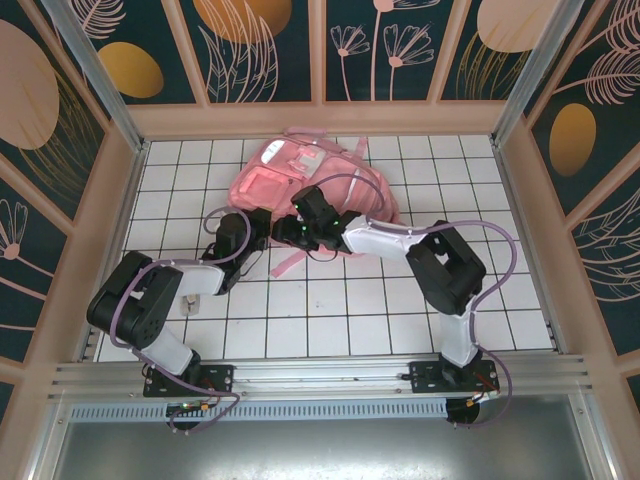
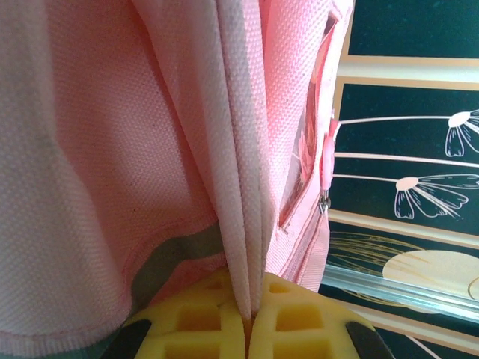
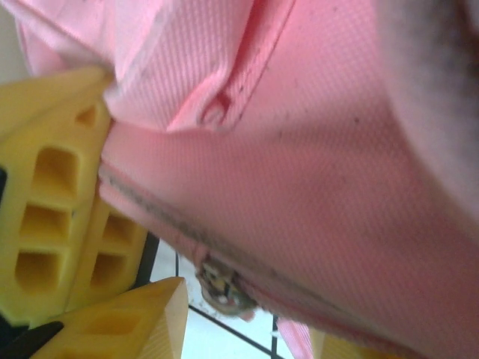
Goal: Pack the student bag
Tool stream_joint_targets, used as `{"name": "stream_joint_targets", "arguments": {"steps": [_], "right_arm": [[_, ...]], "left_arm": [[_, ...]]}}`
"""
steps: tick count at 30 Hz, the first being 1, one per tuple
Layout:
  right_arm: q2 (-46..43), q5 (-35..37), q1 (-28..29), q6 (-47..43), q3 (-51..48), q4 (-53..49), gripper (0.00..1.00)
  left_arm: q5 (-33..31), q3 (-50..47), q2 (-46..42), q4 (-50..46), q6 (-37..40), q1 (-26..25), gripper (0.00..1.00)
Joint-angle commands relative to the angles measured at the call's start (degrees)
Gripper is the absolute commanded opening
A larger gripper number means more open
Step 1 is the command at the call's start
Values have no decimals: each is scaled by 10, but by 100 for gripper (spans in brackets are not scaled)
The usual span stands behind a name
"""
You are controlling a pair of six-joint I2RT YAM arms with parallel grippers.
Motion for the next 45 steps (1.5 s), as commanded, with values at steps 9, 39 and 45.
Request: {"name": "stream_joint_targets", "arguments": {"steps": [9, 39, 45], "right_arm": [[37, 62, -40, 27, 23, 108, 10], [-76, -164, -153, -279, -76, -269, 0], [-104, -245, -193, -282, -99, -266, 0]], "left_arm": [[47, -22, -42, 67, -39, -23, 0], [36, 41, 0, -11, 117, 76, 0], [34, 41, 10, -6, 121, 78, 0]]}}
